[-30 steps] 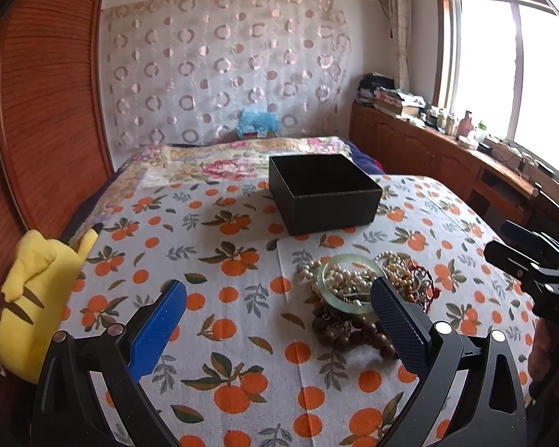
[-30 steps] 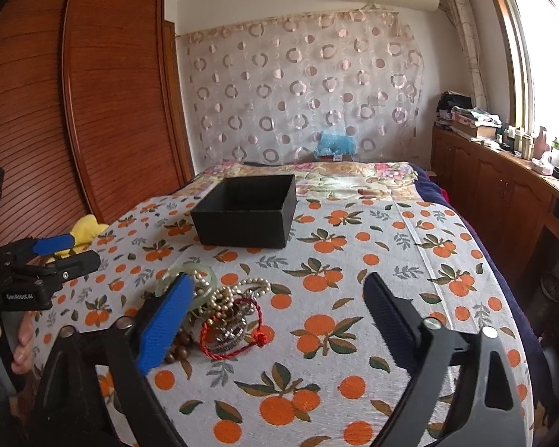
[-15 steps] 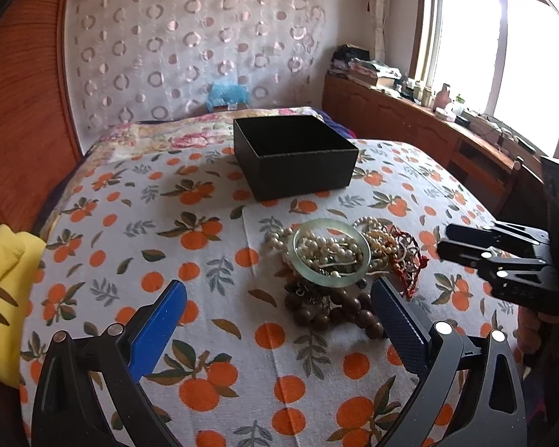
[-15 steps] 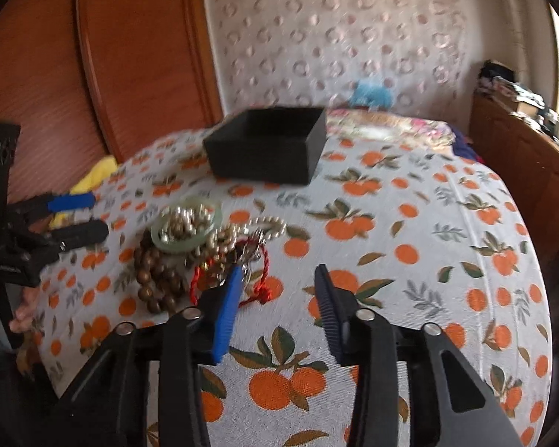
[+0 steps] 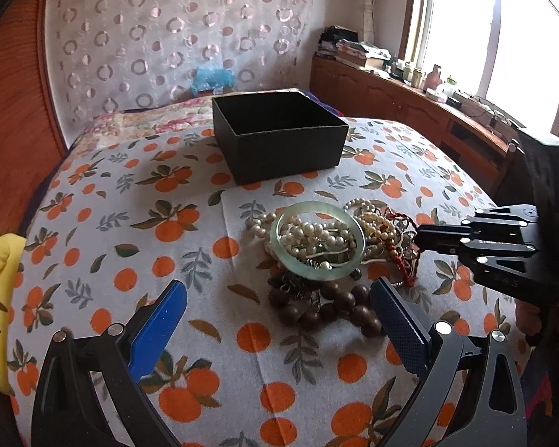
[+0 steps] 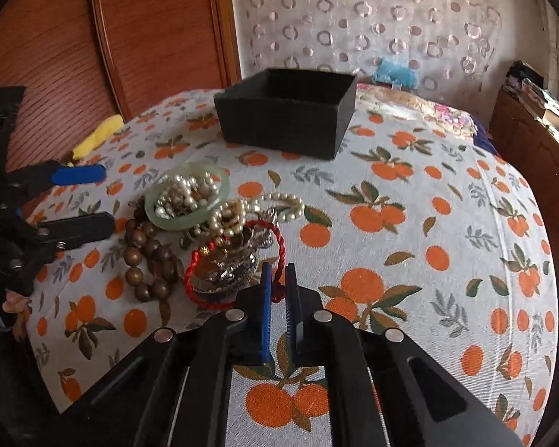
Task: Organize jewelry
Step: 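Close the right tool on the red string bracelet and lift it, then carry the red bracelet to the black box with the right tool while the left tool grasps the jade bangle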
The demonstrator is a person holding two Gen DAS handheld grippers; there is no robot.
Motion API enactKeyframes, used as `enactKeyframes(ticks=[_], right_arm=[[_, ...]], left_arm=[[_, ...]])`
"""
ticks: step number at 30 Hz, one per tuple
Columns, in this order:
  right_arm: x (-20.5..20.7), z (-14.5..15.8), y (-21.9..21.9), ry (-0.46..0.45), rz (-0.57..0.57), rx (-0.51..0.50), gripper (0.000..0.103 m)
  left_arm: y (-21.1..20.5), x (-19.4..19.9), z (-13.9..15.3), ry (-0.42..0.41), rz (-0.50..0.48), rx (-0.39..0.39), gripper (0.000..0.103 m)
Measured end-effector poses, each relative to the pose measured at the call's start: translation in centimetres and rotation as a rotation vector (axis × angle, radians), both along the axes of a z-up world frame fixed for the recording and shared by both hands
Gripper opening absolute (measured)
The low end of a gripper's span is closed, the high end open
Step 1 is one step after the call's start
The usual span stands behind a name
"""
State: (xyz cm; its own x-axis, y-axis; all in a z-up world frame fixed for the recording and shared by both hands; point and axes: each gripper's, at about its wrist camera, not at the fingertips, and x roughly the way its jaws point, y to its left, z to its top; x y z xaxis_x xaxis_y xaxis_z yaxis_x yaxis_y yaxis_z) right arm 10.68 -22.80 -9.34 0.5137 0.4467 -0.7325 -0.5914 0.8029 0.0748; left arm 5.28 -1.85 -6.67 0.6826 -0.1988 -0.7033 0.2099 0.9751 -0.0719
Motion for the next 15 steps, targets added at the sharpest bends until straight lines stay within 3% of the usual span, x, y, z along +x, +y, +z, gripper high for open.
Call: enactKeyframes(ticks=[10, 15], right_arm=[[-1.3, 5.5, -2.1, -0.149, -0.044, 0.079, 0.007], [-1.4, 6.4, -2.7, -0.172, -0.055, 0.078, 0.007]], left_arm=[[-1.9, 2.7, -0.4, 0.036, -0.061, 0.025, 0.095], [-2.5, 3.6, -0.8, 0.047, -0.08, 0.048, 0.095]])
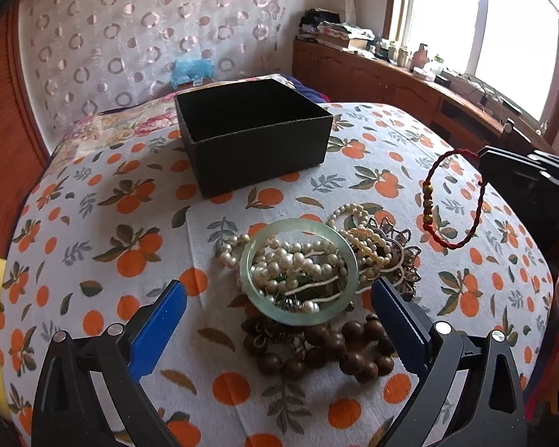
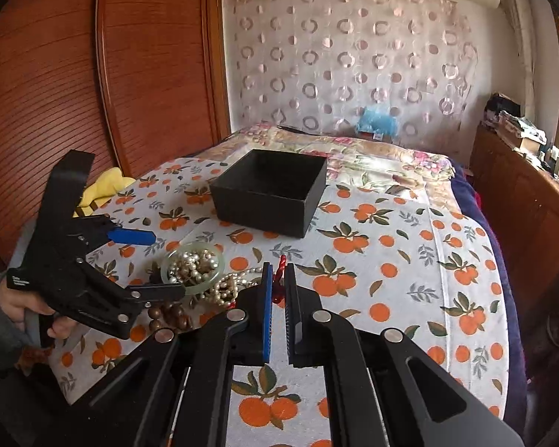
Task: Organize jewelry
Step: 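Carry the red bracelet to the black box with the right tool while the left tool grasps the jade bangle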
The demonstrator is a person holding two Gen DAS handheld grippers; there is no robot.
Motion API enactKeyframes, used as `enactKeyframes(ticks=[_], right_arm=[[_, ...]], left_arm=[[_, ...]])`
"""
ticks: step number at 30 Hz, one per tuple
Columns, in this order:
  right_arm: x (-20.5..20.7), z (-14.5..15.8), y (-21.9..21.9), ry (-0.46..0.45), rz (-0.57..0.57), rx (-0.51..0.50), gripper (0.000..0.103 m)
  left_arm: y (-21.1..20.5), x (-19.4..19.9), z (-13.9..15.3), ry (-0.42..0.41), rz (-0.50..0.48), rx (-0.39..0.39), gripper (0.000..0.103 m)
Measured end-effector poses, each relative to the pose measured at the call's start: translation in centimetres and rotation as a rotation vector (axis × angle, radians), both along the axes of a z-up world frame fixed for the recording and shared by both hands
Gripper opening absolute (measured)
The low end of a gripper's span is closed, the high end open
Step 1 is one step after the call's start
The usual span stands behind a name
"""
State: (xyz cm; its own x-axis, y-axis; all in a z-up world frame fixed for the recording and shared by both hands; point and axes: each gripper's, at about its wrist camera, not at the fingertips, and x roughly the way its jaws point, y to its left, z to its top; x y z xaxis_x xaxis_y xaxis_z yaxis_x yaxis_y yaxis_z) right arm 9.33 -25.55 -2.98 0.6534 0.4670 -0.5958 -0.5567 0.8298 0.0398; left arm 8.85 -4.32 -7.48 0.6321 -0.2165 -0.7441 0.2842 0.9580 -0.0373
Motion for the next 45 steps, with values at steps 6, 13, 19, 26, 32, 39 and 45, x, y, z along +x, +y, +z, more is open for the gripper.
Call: enactKeyframes(ticks=[6, 13, 19, 26, 32, 39, 45], right_arm=[[0.2, -0.5, -0.5, 0.009, -0.013, 0.001, 0.007], [0.3, -0.9, -0.5, 0.016, -0.009, 0.004, 0.007], [0.3, -1.0, -0.4, 0.015, -0.008, 0.003, 0.007], [0.6, -0.7, -0.2, 0.005, -0.007, -0.003, 0.007], [2.1, 0.7, 1.1, -0.03, 0.005, -0.014, 0.007], [5.8, 2.5, 3.4, -0.063, 0.013, -0.001, 0.007], [9.6, 3.4, 5.8, -0.063, 0.034, 0.019, 0.007]], left_arm=[[-1.0, 1.0, 0.0, -0.002, -0.039, 0.013, 0.089], [-1.9, 1.9, -0.3, 0.023, -0.077, 0.057, 0.078], [-2.0, 2.1, -0.5, 0.022, -0.09, 0.053, 0.069], [-0.8, 1.0, 1.0, -0.035, -0.072, 0.002, 0.069], [0.7, 0.7, 3.2, -0.091, -0.029, -0.029, 0.069], [2.3, 1.7, 4.4, -0.12, 0.012, -0.044, 0.069], [3.1, 3.0, 5.1, -0.133, 0.034, -0.041, 0.069]])
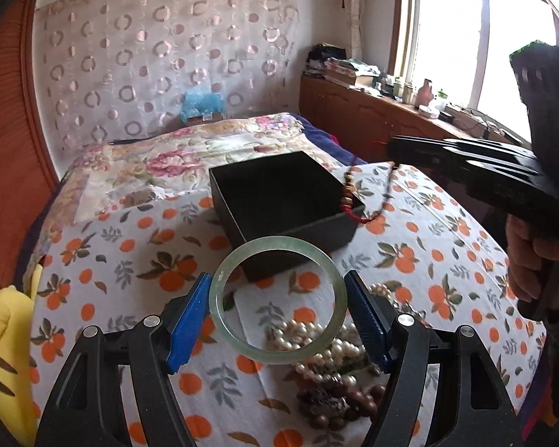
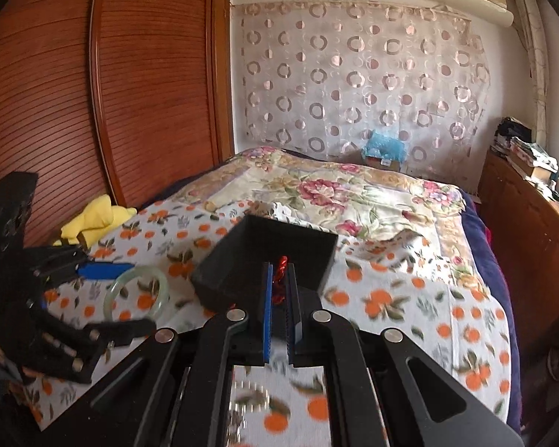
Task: Organize jewelry
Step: 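Carry the red bracelet to the black box with the right tool while the left tool grasps the jade bangle, then lower the jade bangle into the box with the left tool while the right tool releases the red bracelet there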
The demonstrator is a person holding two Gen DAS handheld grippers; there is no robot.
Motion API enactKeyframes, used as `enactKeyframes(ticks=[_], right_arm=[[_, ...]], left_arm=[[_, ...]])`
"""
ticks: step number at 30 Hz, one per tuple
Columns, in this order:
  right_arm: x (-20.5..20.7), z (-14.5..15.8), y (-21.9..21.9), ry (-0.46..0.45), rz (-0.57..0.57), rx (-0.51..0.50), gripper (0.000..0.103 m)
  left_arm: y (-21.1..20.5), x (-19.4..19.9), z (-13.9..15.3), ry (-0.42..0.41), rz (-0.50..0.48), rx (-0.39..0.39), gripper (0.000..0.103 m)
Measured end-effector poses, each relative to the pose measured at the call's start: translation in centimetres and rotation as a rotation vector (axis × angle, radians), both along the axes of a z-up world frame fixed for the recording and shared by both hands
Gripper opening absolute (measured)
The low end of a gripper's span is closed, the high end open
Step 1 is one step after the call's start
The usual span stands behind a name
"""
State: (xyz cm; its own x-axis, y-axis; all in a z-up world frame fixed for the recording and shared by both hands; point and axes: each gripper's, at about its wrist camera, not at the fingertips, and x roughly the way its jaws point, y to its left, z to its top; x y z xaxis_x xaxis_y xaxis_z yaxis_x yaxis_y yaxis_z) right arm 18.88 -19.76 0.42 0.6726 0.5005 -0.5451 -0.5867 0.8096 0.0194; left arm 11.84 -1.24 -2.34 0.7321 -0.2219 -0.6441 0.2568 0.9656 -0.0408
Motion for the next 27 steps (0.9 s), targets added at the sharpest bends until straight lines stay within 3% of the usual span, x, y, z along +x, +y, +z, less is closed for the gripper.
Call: enactKeyframes(ticks=[9, 13, 27], right_arm=[[5.2, -1.5, 3.1, 0.057, 0.056, 0.018, 0.009], [6.9, -3.0, 3.0, 0.111, 0.039, 0.004, 0.022], [4.2, -3.4, -1.2, 0.091, -0.003, 0.018, 0.022]], left_arm=[[0.2, 2.1, 1.0, -0.02, 0.024, 0.023, 0.069], [0.1, 3.3, 1.3, -0.02, 0.034, 0.03, 0.069], [-2.9, 8.8, 0.1, 0.014, 0.038, 0.088, 0.069]])
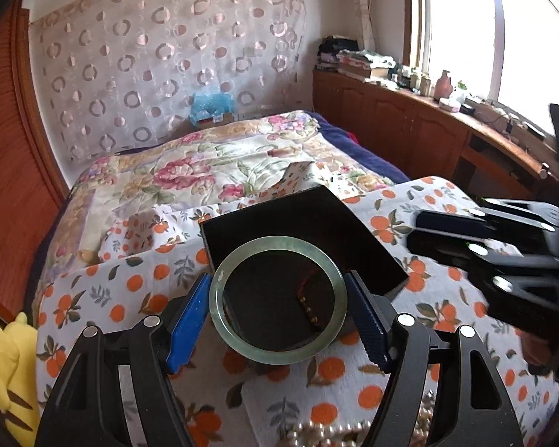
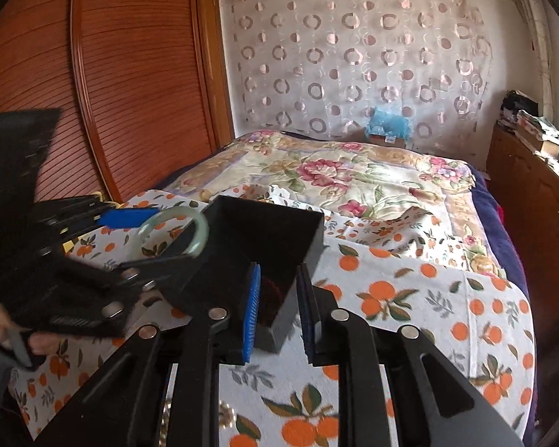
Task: Organize jewelry
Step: 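Lower the jade bangle into the box with the left tool while the right tool releases the red bracelet there, then close the left tool on the brown wooden bead bracelet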
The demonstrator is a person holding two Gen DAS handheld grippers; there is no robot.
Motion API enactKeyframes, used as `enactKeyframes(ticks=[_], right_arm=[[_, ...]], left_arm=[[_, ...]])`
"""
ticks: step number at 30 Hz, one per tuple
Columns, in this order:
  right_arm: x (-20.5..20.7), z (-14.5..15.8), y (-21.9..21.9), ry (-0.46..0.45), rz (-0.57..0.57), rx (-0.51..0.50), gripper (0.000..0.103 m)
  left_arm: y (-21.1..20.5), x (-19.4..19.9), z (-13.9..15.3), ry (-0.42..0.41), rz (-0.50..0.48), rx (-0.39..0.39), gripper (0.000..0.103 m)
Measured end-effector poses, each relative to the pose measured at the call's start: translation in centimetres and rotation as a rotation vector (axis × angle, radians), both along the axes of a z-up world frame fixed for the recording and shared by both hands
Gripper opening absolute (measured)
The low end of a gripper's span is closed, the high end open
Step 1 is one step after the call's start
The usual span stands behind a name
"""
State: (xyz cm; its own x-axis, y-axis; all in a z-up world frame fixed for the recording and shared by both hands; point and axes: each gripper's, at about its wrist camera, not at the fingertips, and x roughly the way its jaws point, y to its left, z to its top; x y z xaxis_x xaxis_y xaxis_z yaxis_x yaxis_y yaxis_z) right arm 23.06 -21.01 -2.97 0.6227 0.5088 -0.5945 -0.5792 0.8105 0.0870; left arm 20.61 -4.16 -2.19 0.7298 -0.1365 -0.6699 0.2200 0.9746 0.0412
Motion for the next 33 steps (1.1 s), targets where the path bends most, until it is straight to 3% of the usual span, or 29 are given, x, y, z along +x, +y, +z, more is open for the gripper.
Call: enactKeyframes(ticks=[10, 15, 24, 33], right_arm=[[-1.9, -0.7, -2.6, -0.003, -0.025, 0.002, 0.022], [-2.7, -1.1, -3.3, -0.002, -0.033, 0.004, 0.022], [-7.5, -1.2, -3.5, -0.017, -0.013, 0.009, 0.022], [-12.8, -1.5, -3.5, -0.027, 0.0, 0.016, 0.022]], left_arm=[[-0.6, 2.1, -1.1, 0.023, 0.031, 0.034, 0.069], [-0.6, 1.0, -0.5, 0.002, 0.021, 0.013, 0.077], [0.1, -4.8, 0.3, -0.012, -0.019, -0.038, 0.077], [1.0, -11.2, -1.0, 0.006, -0.042, -0.067, 0.077]])
